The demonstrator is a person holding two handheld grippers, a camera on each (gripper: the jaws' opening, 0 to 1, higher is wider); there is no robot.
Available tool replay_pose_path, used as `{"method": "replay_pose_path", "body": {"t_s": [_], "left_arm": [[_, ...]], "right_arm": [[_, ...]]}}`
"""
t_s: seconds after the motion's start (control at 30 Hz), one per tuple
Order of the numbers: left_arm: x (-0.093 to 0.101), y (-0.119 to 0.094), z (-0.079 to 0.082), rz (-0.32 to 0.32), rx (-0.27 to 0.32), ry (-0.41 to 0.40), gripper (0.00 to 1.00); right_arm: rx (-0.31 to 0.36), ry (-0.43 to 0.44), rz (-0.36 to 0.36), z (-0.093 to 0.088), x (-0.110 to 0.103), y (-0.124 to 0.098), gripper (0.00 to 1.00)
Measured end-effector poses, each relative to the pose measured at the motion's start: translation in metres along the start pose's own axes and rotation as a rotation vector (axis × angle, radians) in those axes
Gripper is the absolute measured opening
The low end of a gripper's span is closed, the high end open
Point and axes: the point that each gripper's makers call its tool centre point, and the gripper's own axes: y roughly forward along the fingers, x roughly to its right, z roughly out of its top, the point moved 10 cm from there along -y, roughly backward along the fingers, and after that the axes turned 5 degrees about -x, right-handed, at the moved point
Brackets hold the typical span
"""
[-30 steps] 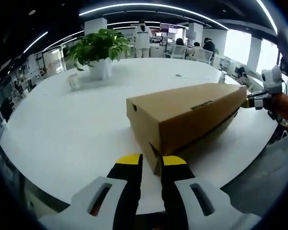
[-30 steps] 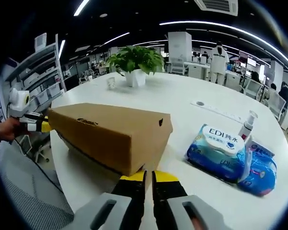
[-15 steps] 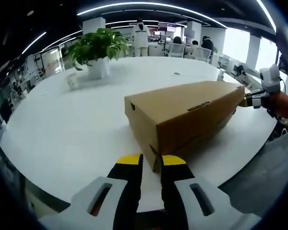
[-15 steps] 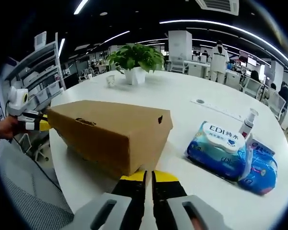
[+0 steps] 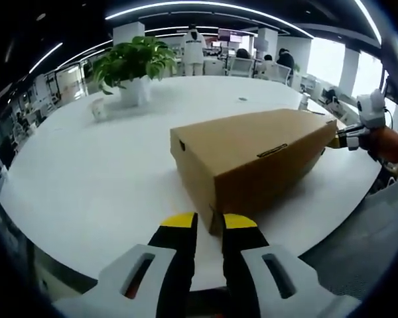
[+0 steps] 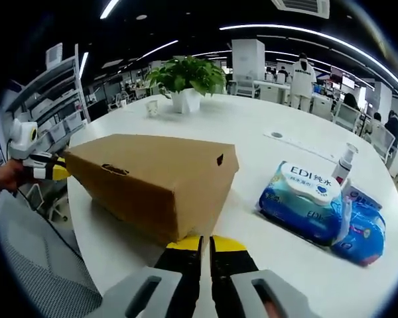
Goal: Operate the shoe box by opening the lid, removing the specified soft item, and placing it in the target area until the item is outside and the box remains undamaged.
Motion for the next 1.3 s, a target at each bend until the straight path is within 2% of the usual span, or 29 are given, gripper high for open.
{"method": "replay_pose_path", "body": {"t_s": [1.3], "left_arm": [[0.002, 0.004, -0.006, -0.033, -0.018, 0.006, 0.12]], "right_arm": [[-0.044, 0.014, 0.015, -0.016, 0.002, 0.013, 0.0]]}}
